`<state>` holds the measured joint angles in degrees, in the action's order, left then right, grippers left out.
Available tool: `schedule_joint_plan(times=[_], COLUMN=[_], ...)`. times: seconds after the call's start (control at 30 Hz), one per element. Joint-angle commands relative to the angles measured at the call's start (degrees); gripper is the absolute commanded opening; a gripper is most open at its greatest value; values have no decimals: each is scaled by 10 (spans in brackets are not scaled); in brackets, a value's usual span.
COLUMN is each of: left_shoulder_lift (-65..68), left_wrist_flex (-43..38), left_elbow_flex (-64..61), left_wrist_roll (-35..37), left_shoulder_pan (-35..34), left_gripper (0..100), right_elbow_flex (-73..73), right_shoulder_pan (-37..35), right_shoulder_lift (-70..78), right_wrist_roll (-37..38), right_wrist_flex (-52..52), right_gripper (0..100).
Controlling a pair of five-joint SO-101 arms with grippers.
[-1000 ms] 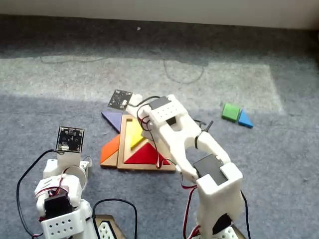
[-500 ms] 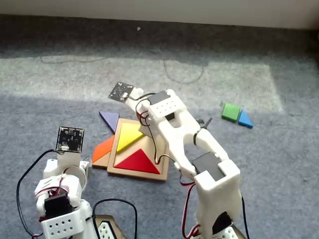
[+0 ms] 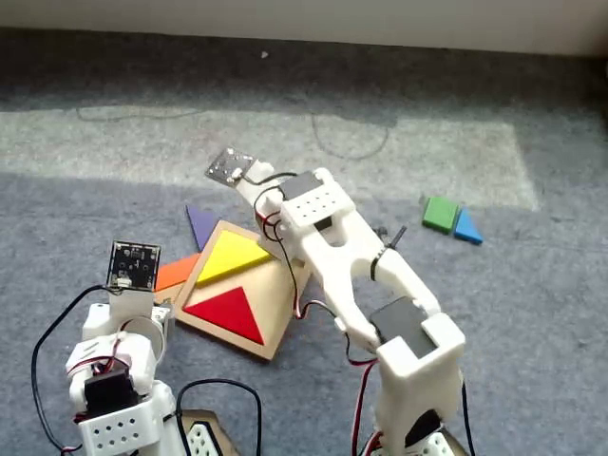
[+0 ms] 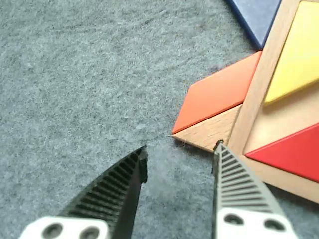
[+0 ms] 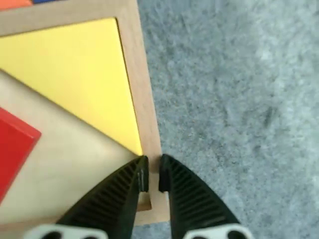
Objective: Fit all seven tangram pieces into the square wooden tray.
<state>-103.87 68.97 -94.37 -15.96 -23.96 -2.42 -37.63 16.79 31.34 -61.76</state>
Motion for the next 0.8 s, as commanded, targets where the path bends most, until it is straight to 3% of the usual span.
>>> schedule_joint_plan(times=[0.0,0.13,0.33,0.57,0.77], left_shoulder_lift=[-5,-5,-6,-6,-6], left_wrist_flex=[-11,-12,-12,-44,-43], left_elbow_flex=[3,8,18,19,21], left_wrist_roll=[-7,-5,-2,54,54], left_shoulder_pan=[-6,-47,-87,-149,-149], left_gripper=[226,228,228,228,228], right_elbow_flex=[-22,-80,-128,-161,-158], right_shoulder_pan=[-19,-28,-35,-89,-125], right_shoulder_lift=[-73,-93,-130,-145,-144], right_wrist_roll=[-15,-15,-14,-11,-11], right_wrist_flex=[7,58,99,139,140], right_gripper=[91,181,185,198,329])
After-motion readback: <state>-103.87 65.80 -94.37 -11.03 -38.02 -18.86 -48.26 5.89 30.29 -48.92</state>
